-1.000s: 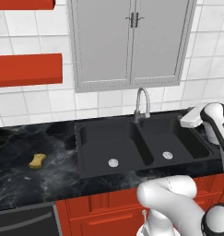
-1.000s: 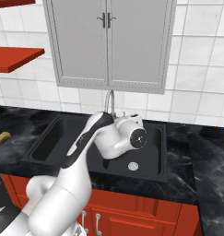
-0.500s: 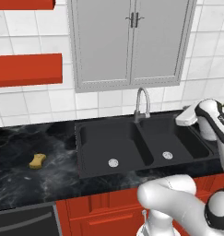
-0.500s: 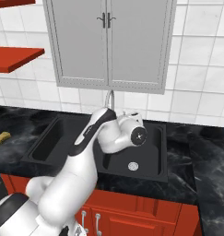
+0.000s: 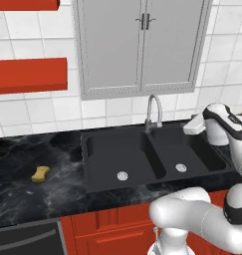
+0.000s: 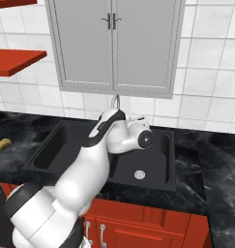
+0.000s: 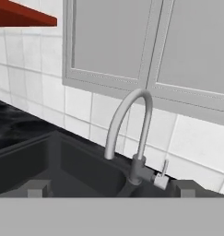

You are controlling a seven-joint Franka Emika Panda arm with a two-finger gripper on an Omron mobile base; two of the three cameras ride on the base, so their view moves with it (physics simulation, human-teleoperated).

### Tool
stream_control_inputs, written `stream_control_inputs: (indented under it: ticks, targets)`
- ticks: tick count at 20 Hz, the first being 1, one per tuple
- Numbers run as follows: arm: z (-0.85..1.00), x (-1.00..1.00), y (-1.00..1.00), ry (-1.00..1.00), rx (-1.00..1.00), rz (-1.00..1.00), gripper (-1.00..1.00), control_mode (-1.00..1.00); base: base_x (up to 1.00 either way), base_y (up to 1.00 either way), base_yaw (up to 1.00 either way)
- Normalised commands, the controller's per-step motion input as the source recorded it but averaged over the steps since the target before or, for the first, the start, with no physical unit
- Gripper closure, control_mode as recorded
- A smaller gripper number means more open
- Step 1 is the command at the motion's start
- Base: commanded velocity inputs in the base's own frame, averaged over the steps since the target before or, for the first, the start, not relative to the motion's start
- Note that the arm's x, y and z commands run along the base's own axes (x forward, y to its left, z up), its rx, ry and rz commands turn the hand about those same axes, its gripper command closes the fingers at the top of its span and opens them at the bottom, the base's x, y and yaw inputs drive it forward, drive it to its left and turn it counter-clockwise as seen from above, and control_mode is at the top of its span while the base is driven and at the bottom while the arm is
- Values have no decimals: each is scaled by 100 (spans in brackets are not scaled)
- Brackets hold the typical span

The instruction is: Soak the sponge with water for a few seconds and then drop it inside the sink.

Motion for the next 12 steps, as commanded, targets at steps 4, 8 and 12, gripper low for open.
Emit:
stream_control_inputs:
  ticks: [4, 8, 12]
  targets:
    - [-29, 32, 0, 2, 0, 3, -100, -100, 0, 0, 0]
    - [-24, 33, 0, 0, 0, 2, -100, -100, 0, 0, 0]
    - [-10, 31, 0, 0, 0, 2, -100, -100, 0, 0, 0]
